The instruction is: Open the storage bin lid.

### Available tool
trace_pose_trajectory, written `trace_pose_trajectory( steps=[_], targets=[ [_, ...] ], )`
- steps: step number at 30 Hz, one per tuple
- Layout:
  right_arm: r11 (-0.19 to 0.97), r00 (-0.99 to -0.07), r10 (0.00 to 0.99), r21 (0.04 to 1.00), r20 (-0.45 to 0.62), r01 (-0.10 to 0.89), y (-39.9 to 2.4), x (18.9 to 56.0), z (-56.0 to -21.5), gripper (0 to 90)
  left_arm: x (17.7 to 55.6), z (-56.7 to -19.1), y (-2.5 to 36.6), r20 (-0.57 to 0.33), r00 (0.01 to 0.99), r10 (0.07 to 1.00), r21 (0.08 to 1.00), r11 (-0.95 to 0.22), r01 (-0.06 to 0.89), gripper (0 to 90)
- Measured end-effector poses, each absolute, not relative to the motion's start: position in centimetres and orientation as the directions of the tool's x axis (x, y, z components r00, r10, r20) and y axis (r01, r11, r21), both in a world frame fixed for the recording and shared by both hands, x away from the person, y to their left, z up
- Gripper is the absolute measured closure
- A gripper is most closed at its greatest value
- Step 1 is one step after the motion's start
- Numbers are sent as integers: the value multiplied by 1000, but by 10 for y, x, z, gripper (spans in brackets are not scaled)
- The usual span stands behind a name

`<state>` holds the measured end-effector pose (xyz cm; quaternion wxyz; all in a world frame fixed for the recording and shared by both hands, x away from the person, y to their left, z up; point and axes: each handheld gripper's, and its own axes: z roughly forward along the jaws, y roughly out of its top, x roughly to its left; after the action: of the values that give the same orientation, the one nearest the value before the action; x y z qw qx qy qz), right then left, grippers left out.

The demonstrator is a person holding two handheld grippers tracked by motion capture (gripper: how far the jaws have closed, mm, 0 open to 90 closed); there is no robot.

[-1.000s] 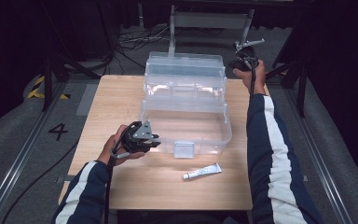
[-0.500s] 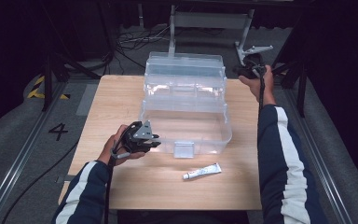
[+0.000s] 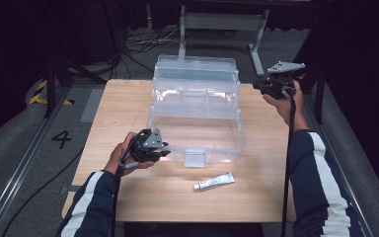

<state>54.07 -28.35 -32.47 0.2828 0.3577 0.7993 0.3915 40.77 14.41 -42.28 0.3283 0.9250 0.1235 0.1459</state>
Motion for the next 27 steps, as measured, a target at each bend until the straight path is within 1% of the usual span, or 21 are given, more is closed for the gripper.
trace_pose_trajectory(
  steps=[1, 3, 5, 7, 9, 14, 18, 27],
  targets=[
    [449, -596, 783, 826, -179, 341, -287, 530, -325, 778, 408, -423, 144, 189, 927, 325, 642, -755, 133, 699],
    [452, -601, 779, 825, -179, 339, -288, 525, -324, 771, 408, -423, 144, 188, 926, 326, 641, -755, 135, 699],
    [435, -625, 765, 840, -153, 326, -291, 513, -324, 768, 408, -422, 144, 190, 926, 327, 640, -756, 136, 697],
    [441, -644, 748, 843, -157, 307, -292, 498, -325, 762, 408, -422, 143, 189, 925, 330, 639, -756, 139, 695],
    [441, -652, 742, 845, -154, 302, -292, 493, -325, 758, 407, -423, 143, 187, 924, 333, 640, -755, 142, 694],
    [476, -685, 706, 835, -177, 275, -293, 468, -329, 730, 407, -422, 143, 183, 923, 339, 638, -755, 151, 692],
    [503, -708, 679, 825, -194, 257, -293, 448, -336, 706, 407, -422, 143, 182, 921, 343, 636, -756, 156, 690],
    [538, -757, 631, 799, -170, 269, -293, 414, -363, 669, 407, -422, 142, 183, 922, 343, 636, -756, 155, 688]
  ],
)
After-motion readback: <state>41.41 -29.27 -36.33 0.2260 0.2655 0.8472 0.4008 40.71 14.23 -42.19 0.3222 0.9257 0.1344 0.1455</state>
